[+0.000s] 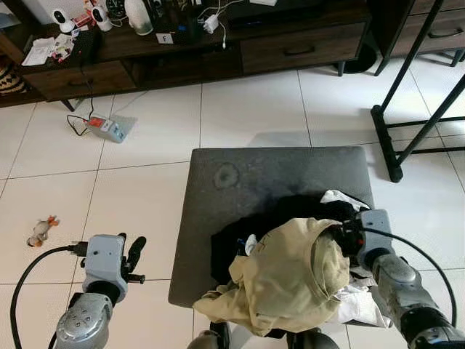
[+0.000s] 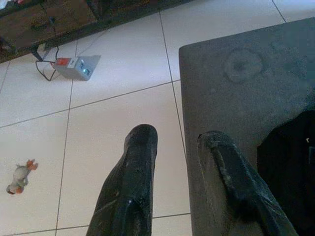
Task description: Hang hanger
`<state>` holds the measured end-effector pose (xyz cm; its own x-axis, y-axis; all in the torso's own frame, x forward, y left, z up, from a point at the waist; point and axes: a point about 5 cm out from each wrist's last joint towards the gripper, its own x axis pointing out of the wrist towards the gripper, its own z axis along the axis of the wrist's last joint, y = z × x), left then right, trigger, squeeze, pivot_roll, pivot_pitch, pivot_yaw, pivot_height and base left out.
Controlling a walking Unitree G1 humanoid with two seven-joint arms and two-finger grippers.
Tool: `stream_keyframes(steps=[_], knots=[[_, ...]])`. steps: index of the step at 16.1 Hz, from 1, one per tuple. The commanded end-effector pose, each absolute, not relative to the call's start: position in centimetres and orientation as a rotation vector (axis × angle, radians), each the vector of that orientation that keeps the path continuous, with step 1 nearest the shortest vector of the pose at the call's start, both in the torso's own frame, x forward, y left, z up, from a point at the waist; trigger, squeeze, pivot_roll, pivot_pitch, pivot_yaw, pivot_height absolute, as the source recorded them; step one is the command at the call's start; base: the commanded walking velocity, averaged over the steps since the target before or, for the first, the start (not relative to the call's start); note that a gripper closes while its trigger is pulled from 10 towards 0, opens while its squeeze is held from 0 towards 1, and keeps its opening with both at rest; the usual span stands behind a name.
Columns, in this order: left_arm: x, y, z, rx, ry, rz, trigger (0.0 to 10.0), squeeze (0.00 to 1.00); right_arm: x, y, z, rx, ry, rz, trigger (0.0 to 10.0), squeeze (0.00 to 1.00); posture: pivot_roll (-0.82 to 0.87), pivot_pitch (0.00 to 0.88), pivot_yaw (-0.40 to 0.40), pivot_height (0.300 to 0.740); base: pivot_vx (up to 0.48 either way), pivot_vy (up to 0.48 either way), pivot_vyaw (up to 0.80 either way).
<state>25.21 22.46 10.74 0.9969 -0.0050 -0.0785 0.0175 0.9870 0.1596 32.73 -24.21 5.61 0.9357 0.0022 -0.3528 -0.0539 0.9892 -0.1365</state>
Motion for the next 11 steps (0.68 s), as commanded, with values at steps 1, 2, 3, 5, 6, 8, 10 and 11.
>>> stream_keyframes(steps=[1,2,3,5,6,8,10,11], knots=[[24.2,23.4,10.1,0.155,0.123,0.013,10.0,0.0,31.4,-23.5,3.4,-0.146,0.445,0.055,10.0,0.0,0.21,0.478,0.194,0.74,0.0,0.0,0.0],[24.0,23.4,10.1,0.156,0.124,0.012,10.0,0.0,31.3,-23.2,3.1,-0.147,0.454,0.06,10.0,0.0,0.22,0.48,0.196,0.74,0.0,0.0,0.0],[24.0,23.4,10.2,0.156,0.124,0.012,10.0,0.0,31.3,-23.1,3.0,-0.15,0.456,0.059,10.0,0.0,0.22,0.481,0.197,0.74,0.0,0.0,0.0],[23.7,23.5,10.3,0.155,0.123,0.013,10.0,0.0,31.5,-22.7,3.1,-0.187,0.443,0.055,10.0,0.0,0.23,0.487,0.2,0.74,0.0,0.0,0.0],[23.6,23.5,10.4,0.156,0.123,0.014,10.0,0.0,31.7,-22.6,3.4,-0.197,0.422,0.046,10.0,0.0,0.23,0.49,0.201,0.74,0.0,0.0,0.0],[23.3,23.5,10.6,0.157,0.122,0.016,10.0,0.0,32.7,-22.4,4.7,-0.21,0.34,0.0,10.0,0.0,0.24,0.494,0.205,0.74,0.0,0.0,0.0],[23.1,23.5,10.7,0.156,0.122,0.016,10.0,0.0,33.0,-22.2,5.0,-0.218,0.329,-0.004,10.0,0.0,0.25,0.496,0.207,0.74,0.0,0.0,0.0],[22.9,23.5,10.7,0.158,0.124,0.016,10.0,0.0,33.0,-22.0,4.9,-0.255,0.339,0.002,10.0,0.0,0.25,0.501,0.21,0.74,0.0,0.0,0.0]])
